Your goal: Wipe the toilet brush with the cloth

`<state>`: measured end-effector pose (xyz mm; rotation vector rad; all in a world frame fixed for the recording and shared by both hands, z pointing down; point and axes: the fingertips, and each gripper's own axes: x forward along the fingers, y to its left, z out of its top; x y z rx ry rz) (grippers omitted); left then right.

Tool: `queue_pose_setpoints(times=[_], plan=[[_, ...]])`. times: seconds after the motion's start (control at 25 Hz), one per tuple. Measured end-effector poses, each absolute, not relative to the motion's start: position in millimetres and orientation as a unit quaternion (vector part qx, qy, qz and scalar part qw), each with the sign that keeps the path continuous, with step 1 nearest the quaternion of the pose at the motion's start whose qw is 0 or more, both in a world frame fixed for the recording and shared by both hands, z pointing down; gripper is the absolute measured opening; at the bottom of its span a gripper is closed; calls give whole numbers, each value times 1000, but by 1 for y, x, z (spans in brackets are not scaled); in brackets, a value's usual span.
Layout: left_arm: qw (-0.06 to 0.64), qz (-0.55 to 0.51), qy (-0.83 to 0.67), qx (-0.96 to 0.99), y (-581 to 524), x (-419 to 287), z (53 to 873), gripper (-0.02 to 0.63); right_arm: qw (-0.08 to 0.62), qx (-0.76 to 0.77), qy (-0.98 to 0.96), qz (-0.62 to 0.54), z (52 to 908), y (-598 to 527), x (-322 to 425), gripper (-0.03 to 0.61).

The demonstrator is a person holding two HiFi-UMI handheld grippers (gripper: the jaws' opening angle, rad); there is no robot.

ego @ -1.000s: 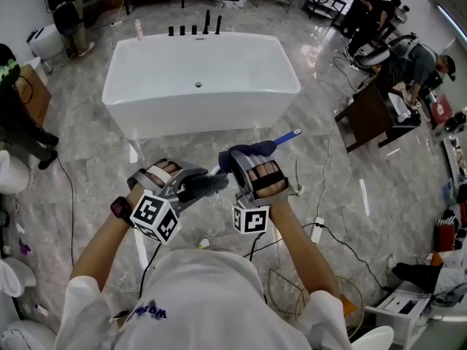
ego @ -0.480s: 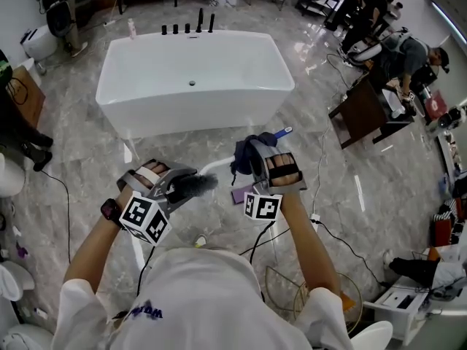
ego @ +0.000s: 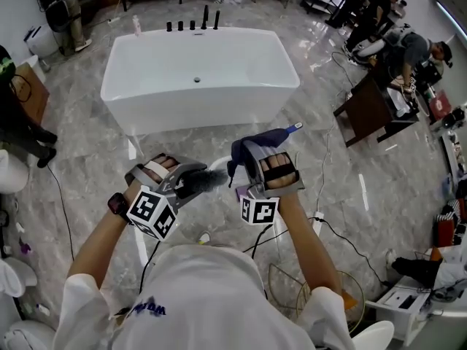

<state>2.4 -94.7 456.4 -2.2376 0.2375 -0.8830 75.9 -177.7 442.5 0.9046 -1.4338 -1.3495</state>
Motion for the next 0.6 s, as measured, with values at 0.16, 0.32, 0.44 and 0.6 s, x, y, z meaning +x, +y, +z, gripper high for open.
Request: queue_pose_setpoints(times=[0.16, 0.32, 0.44, 0.6], plan=[[354, -339, 92, -867, -94, -1, 459, 215, 458, 361, -591, -557, 444, -171, 54, 98], [350, -337, 92, -869, -92, 1, 458, 215, 452, 344, -598, -565, 443, -162, 42, 100], [350, -336, 92, -870, -92, 4, 456, 215, 450, 336, -600, -570, 441, -159, 35, 103], [350, -335, 93, -870, -92, 5, 455, 215, 448, 328, -603, -573, 439, -157, 29, 106]])
